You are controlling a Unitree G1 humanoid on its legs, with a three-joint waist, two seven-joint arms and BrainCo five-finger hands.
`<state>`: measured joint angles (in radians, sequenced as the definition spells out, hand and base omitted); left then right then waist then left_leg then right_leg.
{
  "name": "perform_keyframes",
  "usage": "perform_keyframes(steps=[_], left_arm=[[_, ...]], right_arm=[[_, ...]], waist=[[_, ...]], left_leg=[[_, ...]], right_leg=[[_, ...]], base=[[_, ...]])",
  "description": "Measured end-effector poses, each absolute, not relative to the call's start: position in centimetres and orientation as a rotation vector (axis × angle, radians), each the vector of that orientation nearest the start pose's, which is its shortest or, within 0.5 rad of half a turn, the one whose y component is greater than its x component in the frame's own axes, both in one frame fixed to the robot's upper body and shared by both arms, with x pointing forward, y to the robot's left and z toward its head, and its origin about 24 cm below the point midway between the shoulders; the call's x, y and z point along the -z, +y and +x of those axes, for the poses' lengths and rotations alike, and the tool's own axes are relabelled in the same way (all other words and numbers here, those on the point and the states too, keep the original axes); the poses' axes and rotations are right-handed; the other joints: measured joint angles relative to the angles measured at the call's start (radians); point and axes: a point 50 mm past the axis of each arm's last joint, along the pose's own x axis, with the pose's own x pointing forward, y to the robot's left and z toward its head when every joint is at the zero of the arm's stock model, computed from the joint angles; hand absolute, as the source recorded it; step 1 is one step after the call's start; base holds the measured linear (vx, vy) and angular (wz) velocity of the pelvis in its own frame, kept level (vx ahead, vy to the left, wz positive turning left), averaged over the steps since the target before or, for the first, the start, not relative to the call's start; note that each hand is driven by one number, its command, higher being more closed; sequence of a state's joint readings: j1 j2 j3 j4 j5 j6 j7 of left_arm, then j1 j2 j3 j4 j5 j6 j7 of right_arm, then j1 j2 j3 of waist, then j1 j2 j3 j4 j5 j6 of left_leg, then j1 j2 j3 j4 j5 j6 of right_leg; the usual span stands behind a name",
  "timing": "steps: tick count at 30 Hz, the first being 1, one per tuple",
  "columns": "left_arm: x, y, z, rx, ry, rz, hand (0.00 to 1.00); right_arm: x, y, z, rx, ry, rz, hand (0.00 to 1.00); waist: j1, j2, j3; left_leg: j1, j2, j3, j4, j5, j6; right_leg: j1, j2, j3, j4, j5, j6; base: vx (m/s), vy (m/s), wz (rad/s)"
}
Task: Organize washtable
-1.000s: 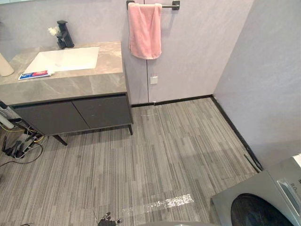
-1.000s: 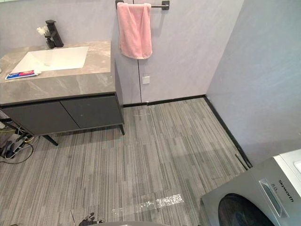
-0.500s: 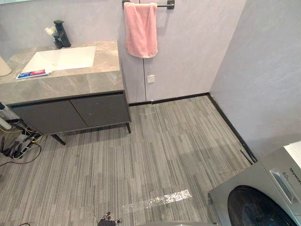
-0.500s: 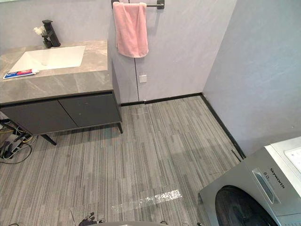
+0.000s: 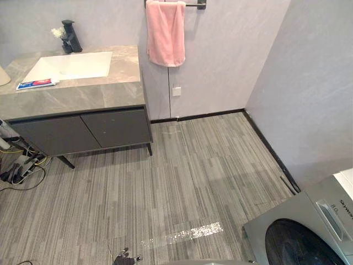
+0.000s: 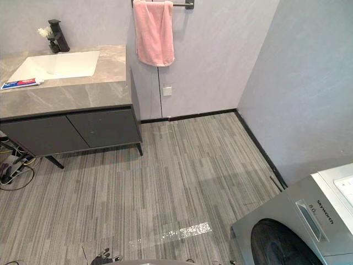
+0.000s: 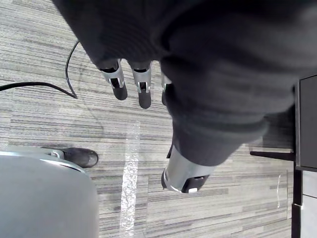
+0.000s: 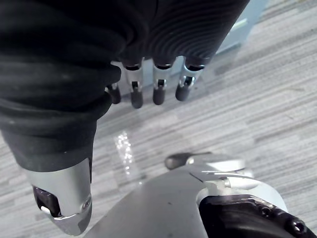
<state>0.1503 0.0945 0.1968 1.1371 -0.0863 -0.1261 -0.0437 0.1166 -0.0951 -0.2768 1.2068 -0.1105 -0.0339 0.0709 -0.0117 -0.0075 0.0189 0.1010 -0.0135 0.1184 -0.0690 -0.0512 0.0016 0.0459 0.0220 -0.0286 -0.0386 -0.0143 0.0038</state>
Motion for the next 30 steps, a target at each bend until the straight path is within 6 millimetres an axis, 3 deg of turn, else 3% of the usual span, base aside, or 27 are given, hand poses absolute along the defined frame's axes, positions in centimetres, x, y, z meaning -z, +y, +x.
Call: perform_keyframes(steps=[13, 15, 16, 18, 19, 21, 22, 23, 24, 25, 26, 28, 29, 30], left_arm=[[16.7, 21.2, 5.5, -0.307, 1.127, -0.129, 0.0], [16.6, 21.6, 5.8, -0.316, 1.119, -0.126, 0.0], [16.5, 21.8, 6.1, -0.341, 1.104, -0.141, 0.0], [16.4, 22.2, 6.0, -0.394, 1.091, -0.175, 0.0], [16.3, 22.6, 5.9, -0.461, 1.069, -0.223, 0.0], [16.4, 22.3, 5.4, -0.508, 1.059, -0.273, 0.0], [16.4, 22.2, 5.1, -0.51, 1.065, -0.277, 0.0], [16.4, 22.0, 4.8, -0.513, 1.069, -0.281, 0.0], [16.5, 21.7, 4.8, -0.512, 1.067, -0.289, 0.0], [16.5, 21.6, 4.9, -0.513, 1.063, -0.297, 0.0], [16.5, 21.5, 4.9, -0.518, 1.056, -0.306, 0.0], [16.6, 20.9, 4.8, -0.516, 1.063, -0.322, 0.0], [16.8, 20.5, 3.5, -0.525, 1.096, -0.333, 0.0], [16.8, 20.9, 3.0, -0.537, 1.108, -0.324, 0.0]], right_arm=[[17.2, -21.2, 4.3, 0.234, 1.272, 0.068, 0.0], [17.2, -21.1, 4.5, 0.242, 1.263, 0.08, 0.0], [17.2, -21.0, 4.6, 0.251, 1.258, 0.094, 0.0], [17.2, -20.8, 4.8, 0.251, 1.246, 0.11, 0.0], [17.1, -20.5, 5.3, 0.234, 1.227, 0.115, 0.0], [17.0, -20.8, 5.3, 0.222, 1.218, 0.088, 0.0], [17.0, -20.8, 5.5, 0.213, 1.217, 0.079, 0.0], [16.9, -20.9, 6.1, 0.201, 1.206, 0.066, 0.0], [16.8, -21.0, 6.5, 0.197, 1.196, 0.06, 0.0], [16.8, -21.0, 6.7, 0.196, 1.193, 0.059, 0.0], [16.6, -21.3, 7.6, 0.192, 1.172, 0.052, 0.0], [16.5, -22.0, 7.5, 0.199, 1.173, 0.038, 0.0], [16.5, -22.4, 7.1, 0.211, 1.18, 0.038, 0.0], [16.6, -22.0, 6.7, 0.225, 1.184, 0.059, 0.0]], waist=[[-0.001, -0.001, 0.001], [-0.005, -0.012, 0.016], [-0.003, -0.006, 0.035], [0.003, -0.024, 0.051], [0.012, -0.019, 0.069], [0.036, -0.011, 0.089], [0.036, -0.009, 0.09], [0.04, -0.008, 0.091], [0.052, -0.007, 0.099], [0.058, -0.006, 0.099], [0.069, -0.01, 0.091], [0.086, 0.016, 0.082], [0.087, 0.033, 0.066], [0.089, 0.005, 0.055]], left_leg=[[-0.021, 0.002, -0.009, 0.006, 0.001, -0.001], [-0.041, 0.004, -0.016, 0.066, -0.026, -0.019], [-0.105, 0.019, -0.026, 0.22, -0.108, -0.033], [-0.179, 0.052, 0.0, 0.432, -0.168, -0.066], [-0.314, 0.108, 0.053, 0.726, -0.153, -0.038], [-0.442, 0.183, 0.079, 0.98, -0.118, 0.014], [-0.468, 0.195, 0.081, 1.008, -0.12, 0.012], [-0.51, 0.201, 0.091, 0.979, -0.137, -0.016], [-0.508, 0.182, 0.089, 0.896, -0.14, -0.019], [-0.506, 0.163, 0.071, 0.819, -0.139, -0.02], [-0.5, 0.108, 0.0, 0.612, -0.129, -0.036], [-0.486, 0.072, -0.081, 0.48, -0.117, -0.053], [-0.475, 0.066, -0.098, 0.475, -0.114, -0.034], [-0.45, 0.039, -0.043, 0.487, -0.107, -0.006]], right_leg=[[-0.011, 0.002, -0.012, 0.004, -0.003, 0.001], [-0.029, -0.002, -0.025, 0.071, -0.047, -0.008], [-0.056, 0.0, -0.032, 0.157, -0.103, -0.02], [-0.063, 0.01, -0.033, 0.217, -0.154, -0.047], [-0.074, 0.023, -0.034, 0.267, -0.186, -0.067], [-0.064, 0.047, -0.024, 0.304, -0.212, -0.095], [-0.064, 0.048, -0.021, 0.312, -0.219, -0.096], [-0.069, 0.045, 0.013, 0.317, -0.228, -0.091], [-0.071, 0.039, 0.046, 0.319, -0.232, -0.097], [-0.081, 0.028, 0.067, 0.322, -0.234, -0.093], [-0.107, 0.005, 0.112, 0.325, -0.245, -0.075], [-0.125, -0.005, 0.16, 0.318, -0.256, -0.055], [-0.129, -0.013, 0.193, 0.349, -0.284, -0.01], [-0.186, -0.044, 0.211, 0.558, -0.349, 0.067]], base=[[0.0, -0.001, 0.02], [0.0, -0.034, 0.21], [-0.03, -0.064, 0.25], [-0.08, -0.092, 0.13], [-0.08, -0.089, -0.01], [0.0, -0.044, -0.25], [0.08, 0.006, -0.43], [0.13, 0.059, -0.47], [0.14, 0.087, -0.6], [0.17, 0.155, -0.84], [0.2, 0.204, -0.94], [0.27, 0.259, -0.96], [0.37, 0.289, -0.97], [0.37, 0.272, -0.82]])
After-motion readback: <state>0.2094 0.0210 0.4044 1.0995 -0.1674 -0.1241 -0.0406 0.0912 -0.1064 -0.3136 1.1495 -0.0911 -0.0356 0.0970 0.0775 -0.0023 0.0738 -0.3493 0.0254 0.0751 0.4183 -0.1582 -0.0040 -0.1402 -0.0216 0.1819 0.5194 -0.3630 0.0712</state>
